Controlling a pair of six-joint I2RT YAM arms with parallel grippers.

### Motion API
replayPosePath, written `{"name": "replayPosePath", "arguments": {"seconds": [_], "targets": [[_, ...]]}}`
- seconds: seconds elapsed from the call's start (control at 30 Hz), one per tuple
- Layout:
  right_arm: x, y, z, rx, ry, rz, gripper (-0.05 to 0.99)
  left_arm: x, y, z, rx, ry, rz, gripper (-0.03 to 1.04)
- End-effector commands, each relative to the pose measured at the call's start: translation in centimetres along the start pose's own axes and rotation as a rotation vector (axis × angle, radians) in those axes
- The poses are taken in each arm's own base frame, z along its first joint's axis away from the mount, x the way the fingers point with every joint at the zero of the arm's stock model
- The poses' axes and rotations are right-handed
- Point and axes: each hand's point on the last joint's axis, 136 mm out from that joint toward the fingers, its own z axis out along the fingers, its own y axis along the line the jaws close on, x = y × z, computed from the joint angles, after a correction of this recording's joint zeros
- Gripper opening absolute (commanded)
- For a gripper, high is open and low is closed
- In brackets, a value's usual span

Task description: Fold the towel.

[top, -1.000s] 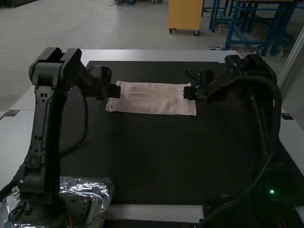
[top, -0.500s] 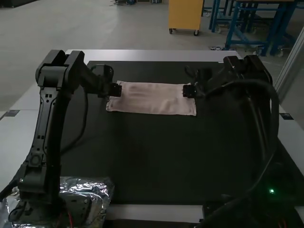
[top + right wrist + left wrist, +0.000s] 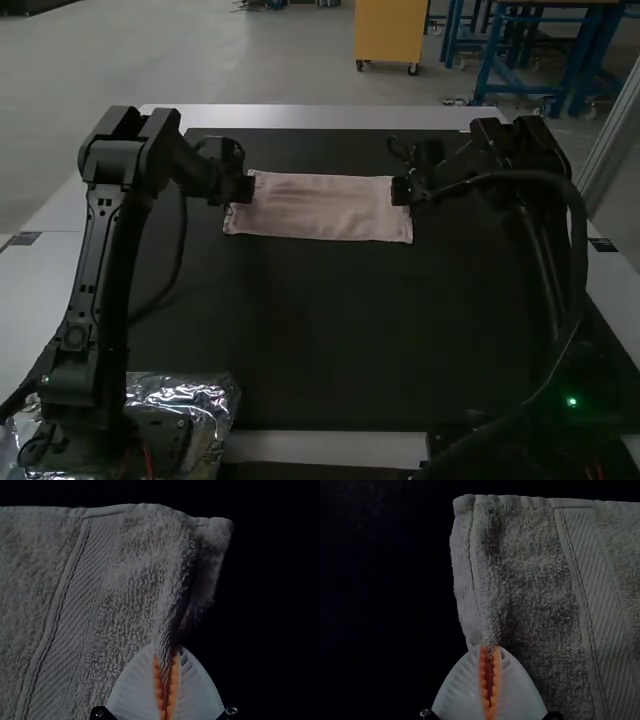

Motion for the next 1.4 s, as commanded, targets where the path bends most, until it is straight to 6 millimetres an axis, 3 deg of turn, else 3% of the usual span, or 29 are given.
{"name": "replayPosePath", "arguments": {"seconds": [0.0, 0.27, 0.5, 0.77, 0.97, 1.37], "targets": [[1.8, -0.6, 0.8, 0.003, 0.042, 0.017, -0.02, 0.3, -0.2, 0.2, 0.037, 0.006, -0.001, 0.02], [-2.1, -0.4, -0.6, 0.0, -0.021, 0.025, -0.02, -3.7, -0.6, -1.7, 0.075, -0.069, 0.001, 0.02], [-3.2, -0.9, -1.8, -0.025, -0.018, 0.037, -0.02, -5.6, -0.7, -3.1, 0.09, -0.095, 0.005, 0.02], [-3.6, -1.5, -2.9, -0.039, -0.018, 0.048, -0.02, -5.8, -0.3, -4.4, 0.088, -0.102, 0.02, 0.02], [-4.0, -1.6, -3.8, -0.043, -0.023, 0.05, -0.02, -5.6, 1.7, -4.8, 0.06, -0.097, 0.023, 0.02], [-5.0, -1.2, -6.3, -0.054, -0.036, 0.05, -0.02, -6.1, 3.5, -6.6, 0.047, -0.105, 0.034, 0.02]]}}
